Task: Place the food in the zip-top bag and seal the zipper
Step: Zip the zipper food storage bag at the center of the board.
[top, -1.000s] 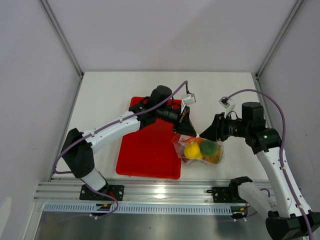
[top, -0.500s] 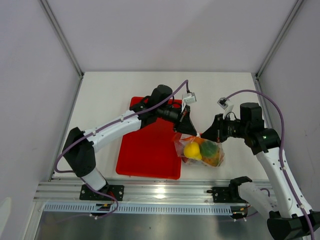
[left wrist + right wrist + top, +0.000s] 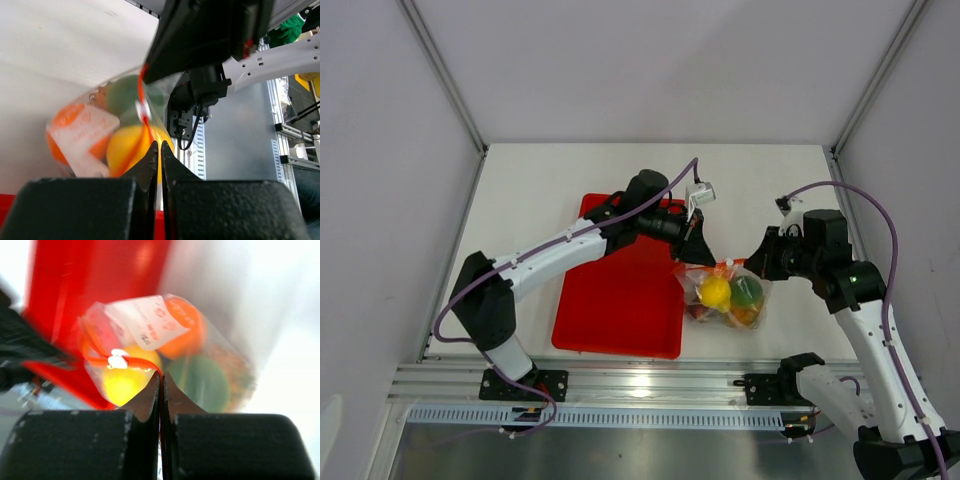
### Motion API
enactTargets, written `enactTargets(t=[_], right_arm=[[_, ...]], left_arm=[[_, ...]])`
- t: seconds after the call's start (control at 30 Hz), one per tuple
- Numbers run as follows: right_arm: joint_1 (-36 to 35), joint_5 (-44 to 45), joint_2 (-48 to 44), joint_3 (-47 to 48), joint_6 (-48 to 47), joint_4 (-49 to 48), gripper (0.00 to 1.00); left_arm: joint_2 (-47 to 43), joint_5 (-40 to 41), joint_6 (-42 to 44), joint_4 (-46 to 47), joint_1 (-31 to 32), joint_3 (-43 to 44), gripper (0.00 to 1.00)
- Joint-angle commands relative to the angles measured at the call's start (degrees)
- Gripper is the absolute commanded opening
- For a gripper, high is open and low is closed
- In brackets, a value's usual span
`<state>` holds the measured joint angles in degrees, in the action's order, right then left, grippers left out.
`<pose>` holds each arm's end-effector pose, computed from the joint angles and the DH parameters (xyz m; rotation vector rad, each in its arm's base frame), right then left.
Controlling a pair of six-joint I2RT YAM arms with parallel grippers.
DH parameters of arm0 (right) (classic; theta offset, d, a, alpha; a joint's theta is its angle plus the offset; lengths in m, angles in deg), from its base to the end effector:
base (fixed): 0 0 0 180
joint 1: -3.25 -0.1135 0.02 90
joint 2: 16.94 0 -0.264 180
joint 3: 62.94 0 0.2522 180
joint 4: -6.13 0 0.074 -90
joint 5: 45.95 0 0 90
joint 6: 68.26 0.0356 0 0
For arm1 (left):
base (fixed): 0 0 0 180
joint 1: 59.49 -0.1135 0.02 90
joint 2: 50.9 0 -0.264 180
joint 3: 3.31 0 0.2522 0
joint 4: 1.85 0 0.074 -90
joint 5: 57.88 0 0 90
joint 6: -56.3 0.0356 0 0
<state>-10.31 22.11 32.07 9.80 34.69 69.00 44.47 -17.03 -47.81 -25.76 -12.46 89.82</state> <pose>0.1531 0.0506 0.3467 -0.2217 2.2726 0.6769 0.2421 -0.2994 0.3236 1.1791 1.8606 -1.5054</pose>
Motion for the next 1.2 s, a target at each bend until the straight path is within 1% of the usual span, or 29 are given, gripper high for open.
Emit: enactTargets(t=[0.0,0.07,0.17,0.23,0.27,0.37,0.4,0.43,0.5,0.53,0.57,0.6,0.67,0.7,0.73,0.8,0.93,1.0,1.03,1.17], right_arm=[[1.35,14.37,-0.94,0.96,2.25,3.19,0.0],[1.61,17.17,-1.29,1.57,3.3,4.41,0.0],[2.66,18.07,-1.38,2.54,3.75,5.91,0.0],[3.19,15.53,-1.55,2.72,3.14,5.66,0.0],[3.19,12.12,-2.51,2.2,2.87,4.09,0.0],[3.1,7.71,-3.4,1.66,1.91,2.32,0.0],[3.1,3.52,-4.27,1.32,1.38,1.62,0.0],[3.19,1.13,-4.71,0.96,0.77,0.92,0.0],[3.02,-2.92,-5.33,0.44,0.32,-1.11,0.0],[3.1,-5.98,-5.59,0.35,0.32,-1.55,0.0],[3.02,-7.58,-5.68,0.17,0.32,-2.42,0.0],[2.93,-8.82,-5.68,0.0,0.32,-2.69,0.0],[2.75,-11.02,-5.42,-0.01,0.15,-3.22,0.0],[2.66,-11.46,-5.25,-0.01,0.06,-3.48,0.0],[2.66,-12.07,-5.42,0.08,0.06,-3.92,0.0],[2.58,-12.87,-5.25,0.26,0.15,-4.45,0.0],[2.58,-14.45,-5.16,0.52,0.15,-4.98,0.0],[2.58,-14.63,-5.16,0.7,-0.12,-4.81,0.0],[2.58,-14.63,-5.16,0.96,-0.21,-4.46,0.0],[2.58,-14.63,-5.24,1.49,-0.64,-3.66,0.0]], left_arm=[[-0.28,0.45,-1.19,-1.97,-0.44,3.51,0.01],[-0.1,0.72,-0.92,-2.33,-0.62,3.95,0.01],[-0.1,1.42,-0.4,-3.64,-0.71,4.82,0.01],[-0.01,1.33,-0.39,-3.74,-0.62,5.18,0.01],[0.16,1.16,-0.57,-3.3,-0.71,5.61,0.01],[0.95,-0.6,-0.75,-2.16,-0.62,6.58,0.01],[0.96,-2.86,-0.57,-0.76,-0.62,6.5,0.03],[0.96,-4.19,-0.48,1.52,-0.62,6.15,0.11],[0.52,-5.95,0.04,6.96,-0.62,5.0,0.2],[0.43,-7.27,1.0,7.42,-0.53,5.87,0.28],[0.52,-7.54,3.28,7.69,-0.44,6.05,0.33],[0.95,-7.72,4.43,7.78,-0.36,7.8,0.41],[2.35,-8.42,8.47,5.07,-0.09,10.17,0.48],[4.36,-8.51,9.7,0.7,0.0,11.49,0.49],[5.25,-8.95,11.19,-0.82,0.26,15.33,0.5],[6.66,-9.04,11.65,-1.62,0.35,16.25,0.49],[8.51,-9.83,12.7,1.18,0.35,14.23,0.49],[9.13,-10.18,13.93,1.01,0.35,13.79,0.49],[9.83,-10.44,16.2,0.4,0.26,13.96,0.49],[10.36,-14.39,17.54,1.27,0.0,12.83,0.47]])
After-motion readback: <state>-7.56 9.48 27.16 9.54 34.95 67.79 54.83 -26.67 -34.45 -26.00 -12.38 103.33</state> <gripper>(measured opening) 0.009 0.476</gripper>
